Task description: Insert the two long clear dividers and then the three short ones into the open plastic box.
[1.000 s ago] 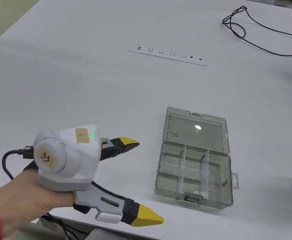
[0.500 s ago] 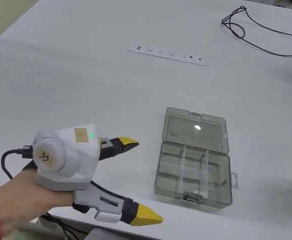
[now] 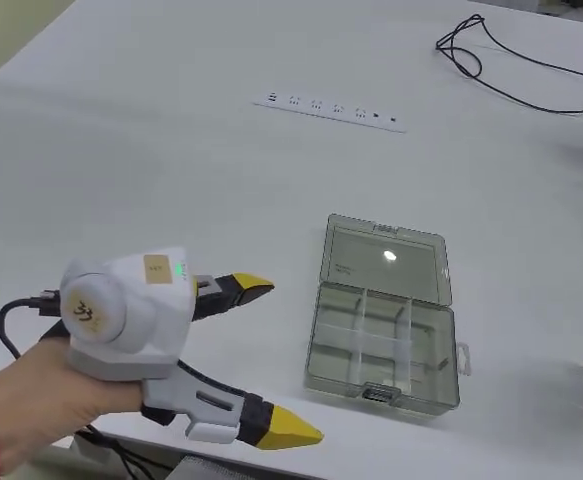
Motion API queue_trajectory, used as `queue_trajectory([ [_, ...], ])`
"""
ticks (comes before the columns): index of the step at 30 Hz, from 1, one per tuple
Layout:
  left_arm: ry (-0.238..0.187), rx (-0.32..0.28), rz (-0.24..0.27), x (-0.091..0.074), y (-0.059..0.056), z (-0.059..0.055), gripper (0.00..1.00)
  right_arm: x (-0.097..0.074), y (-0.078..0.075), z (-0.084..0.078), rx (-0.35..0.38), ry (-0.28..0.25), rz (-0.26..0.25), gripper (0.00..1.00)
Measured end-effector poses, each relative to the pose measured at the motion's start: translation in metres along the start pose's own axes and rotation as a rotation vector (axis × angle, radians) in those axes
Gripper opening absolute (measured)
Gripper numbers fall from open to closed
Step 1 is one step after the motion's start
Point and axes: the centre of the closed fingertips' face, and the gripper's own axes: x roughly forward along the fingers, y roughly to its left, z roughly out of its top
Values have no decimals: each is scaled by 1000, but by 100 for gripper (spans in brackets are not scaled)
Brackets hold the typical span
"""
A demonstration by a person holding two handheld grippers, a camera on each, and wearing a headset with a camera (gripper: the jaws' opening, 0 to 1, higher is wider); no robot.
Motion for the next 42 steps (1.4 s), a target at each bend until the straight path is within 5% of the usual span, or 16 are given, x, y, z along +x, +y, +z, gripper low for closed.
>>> queue_trajectory([
  [15, -12, 11, -21, 1, 0, 11, 97, -59, -5, 90, 16, -190, -145, 32],
  [30, -62, -12, -31, 10, -3, 39, 94, -99, 12, 174, -22, -306, -225, 32],
  [39, -128, -111, -27, 20, -5, 65, 85, -111, 18, 206, -62, -318, -291, 32],
  [42, -136, -198, -25, 23, -7, 71, 82, -115, 20, 217, -63, -325, -308, 32],
])
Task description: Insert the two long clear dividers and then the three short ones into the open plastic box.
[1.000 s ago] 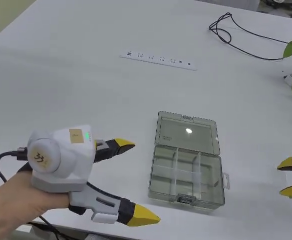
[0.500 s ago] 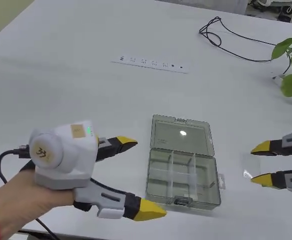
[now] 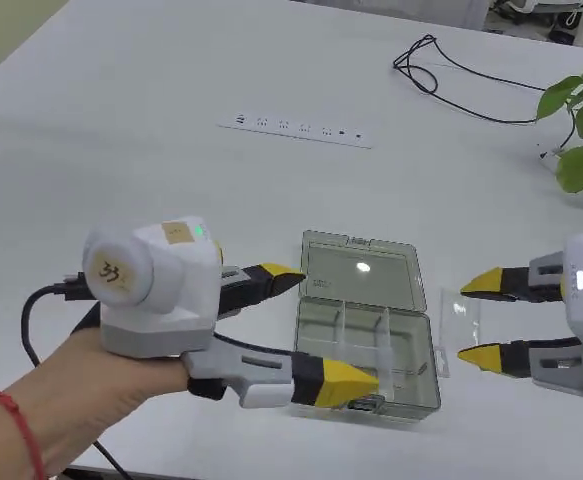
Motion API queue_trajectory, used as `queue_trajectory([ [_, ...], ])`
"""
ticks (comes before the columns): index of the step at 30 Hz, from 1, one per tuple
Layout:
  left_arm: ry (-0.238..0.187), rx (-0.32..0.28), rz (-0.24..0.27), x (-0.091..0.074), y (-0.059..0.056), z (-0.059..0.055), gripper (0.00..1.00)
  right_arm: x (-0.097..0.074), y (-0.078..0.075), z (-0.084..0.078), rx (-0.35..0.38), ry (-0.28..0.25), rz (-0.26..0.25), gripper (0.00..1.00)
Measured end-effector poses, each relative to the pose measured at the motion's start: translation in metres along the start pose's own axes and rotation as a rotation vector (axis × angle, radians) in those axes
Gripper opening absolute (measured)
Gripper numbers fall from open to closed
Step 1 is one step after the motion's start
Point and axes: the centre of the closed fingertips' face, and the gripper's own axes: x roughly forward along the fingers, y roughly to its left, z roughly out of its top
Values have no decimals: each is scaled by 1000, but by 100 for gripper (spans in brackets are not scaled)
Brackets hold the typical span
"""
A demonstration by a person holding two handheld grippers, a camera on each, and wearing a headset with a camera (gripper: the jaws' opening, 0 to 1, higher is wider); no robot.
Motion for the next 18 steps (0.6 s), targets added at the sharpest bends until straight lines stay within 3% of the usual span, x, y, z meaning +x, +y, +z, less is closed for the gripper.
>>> queue_trajectory([
  [8, -36, -138, -22, 13, -10, 13, 67, -2, 1, 20, -37, 4, -39, 32],
  [13, -55, -273, -47, 21, -18, 17, 53, -4, 1, 33, -52, 7, -62, 32],
  [18, -47, -307, -66, 27, -23, 16, 39, -4, 3, 43, -65, 6, -71, 32],
])
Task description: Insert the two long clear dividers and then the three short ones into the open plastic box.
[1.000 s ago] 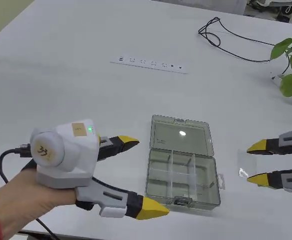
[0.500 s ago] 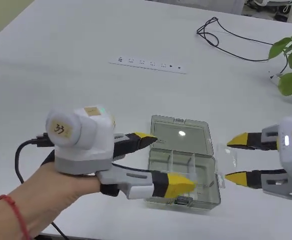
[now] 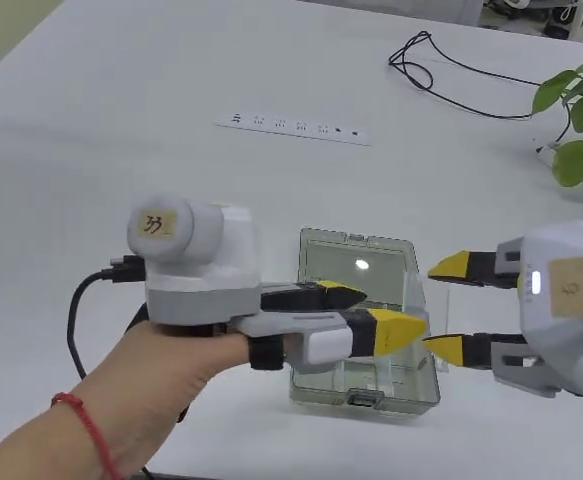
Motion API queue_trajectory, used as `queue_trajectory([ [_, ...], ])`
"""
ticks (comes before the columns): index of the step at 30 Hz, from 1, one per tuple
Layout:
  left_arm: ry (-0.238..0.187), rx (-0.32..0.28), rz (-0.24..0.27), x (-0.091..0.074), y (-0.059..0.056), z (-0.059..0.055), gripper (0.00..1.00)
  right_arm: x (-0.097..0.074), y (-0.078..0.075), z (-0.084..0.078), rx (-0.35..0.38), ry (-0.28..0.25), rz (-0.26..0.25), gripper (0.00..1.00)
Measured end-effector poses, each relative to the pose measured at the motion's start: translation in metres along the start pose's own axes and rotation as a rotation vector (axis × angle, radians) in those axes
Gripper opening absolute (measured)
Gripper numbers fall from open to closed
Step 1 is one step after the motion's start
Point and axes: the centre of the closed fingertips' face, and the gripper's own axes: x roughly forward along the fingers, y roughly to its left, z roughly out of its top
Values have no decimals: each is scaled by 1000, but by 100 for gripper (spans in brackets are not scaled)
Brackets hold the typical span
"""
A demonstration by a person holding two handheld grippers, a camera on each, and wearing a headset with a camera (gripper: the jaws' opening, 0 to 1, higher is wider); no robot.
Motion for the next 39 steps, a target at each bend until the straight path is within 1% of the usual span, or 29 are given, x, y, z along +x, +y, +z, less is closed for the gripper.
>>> queue_trajectory([
  [2, 0, -18, 0, 2, -1, -1, 33, 0, 1, 3, -5, -3, 0, 32],
  [5, 1, -62, -19, 5, -4, -2, 23, 0, 3, 6, -13, -1, 1, 32],
  [10, 4, -81, -24, 7, -5, -2, 9, -1, 4, 9, -22, -1, 1, 32],
  [15, 10, -84, -39, 8, -8, -3, 4, -2, 5, 9, -24, 3, 1, 32],
  [17, 8, -72, -43, 8, -9, -3, 0, -2, 4, 9, -24, 5, -1, 32],
  [23, 13, -73, -48, 8, -11, -4, 0, -2, 5, 9, -29, 7, -1, 32],
  [26, 9, -63, -41, 8, -11, -4, 0, -2, 5, 9, -34, 7, -2, 32],
  [31, -2, -90, -35, 8, -9, -3, 0, -2, 4, 9, -47, 8, -8, 32],
  [33, -7, -91, -32, 7, -9, -3, 0, -1, 3, 10, -49, 5, -11, 34],
  [34, -3, -76, -35, 6, -9, -3, 0, -2, 2, 11, -43, -1, -14, 34],
  [35, -7, -79, -30, 5, -9, -2, 0, -3, 2, 11, -38, -6, -11, 34],
  [36, -5, -76, -38, 5, -11, -2, 0, -5, 1, 13, -33, -16, -7, 34],
  [37, 0, -63, -41, 4, -12, -2, 0, -6, 0, 14, -26, -22, -6, 34],
  [38, 8, -39, -30, 3, -10, -3, 0, -8, -1, 15, -16, -32, -2, 35],
  [39, 11, -27, -29, 3, -10, -3, 0, -9, -2, 15, -7, -39, 6, 35],
])
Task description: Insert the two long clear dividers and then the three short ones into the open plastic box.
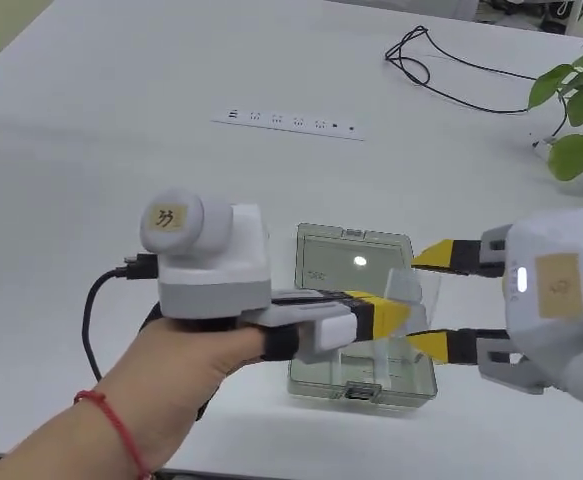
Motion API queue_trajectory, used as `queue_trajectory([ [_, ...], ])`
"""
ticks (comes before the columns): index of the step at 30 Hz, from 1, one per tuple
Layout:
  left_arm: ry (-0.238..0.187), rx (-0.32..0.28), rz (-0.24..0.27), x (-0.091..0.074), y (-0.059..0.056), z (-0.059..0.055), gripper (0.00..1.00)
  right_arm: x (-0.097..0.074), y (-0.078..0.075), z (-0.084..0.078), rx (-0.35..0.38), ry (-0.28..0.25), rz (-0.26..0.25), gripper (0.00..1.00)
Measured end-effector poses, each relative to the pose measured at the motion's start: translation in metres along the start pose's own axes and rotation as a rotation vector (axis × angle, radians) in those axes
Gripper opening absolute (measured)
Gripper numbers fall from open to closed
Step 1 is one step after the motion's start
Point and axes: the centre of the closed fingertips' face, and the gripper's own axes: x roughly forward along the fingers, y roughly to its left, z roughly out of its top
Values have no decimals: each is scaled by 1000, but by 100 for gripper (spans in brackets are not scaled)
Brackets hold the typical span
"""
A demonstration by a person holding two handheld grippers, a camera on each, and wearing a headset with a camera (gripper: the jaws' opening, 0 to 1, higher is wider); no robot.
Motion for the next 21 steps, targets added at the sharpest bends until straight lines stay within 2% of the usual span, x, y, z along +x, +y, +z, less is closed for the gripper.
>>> queue_trajectory([
  [2, -4, 19, -10, -1, 0, 1, 0, -4, -3, 1, 36, -29, 19, 34],
  [4, 4, 67, -17, -3, -1, 0, 0, -8, -4, 3, 98, -67, 63, 34],
  [7, 18, 164, -30, -5, -4, -2, 0, -16, -8, 7, 177, -133, 135, 32],
  [10, 40, 262, -54, -7, -8, -6, 0, -21, -9, 6, 222, -167, 210, 29],
  [14, 65, 368, -106, -9, -17, -11, 0, -29, -4, 12, 267, -214, 332, 24],
  [16, 70, 425, -133, -10, -22, -13, 0, -30, -4, 13, 282, -226, 367, 22],
  [19, 74, 459, -167, -10, -30, -15, 0, -33, 6, 17, 311, -249, 478, 18],
  [21, 71, 482, -189, -11, -35, -15, 0, -31, 7, 16, 309, -243, 488, 17],
])
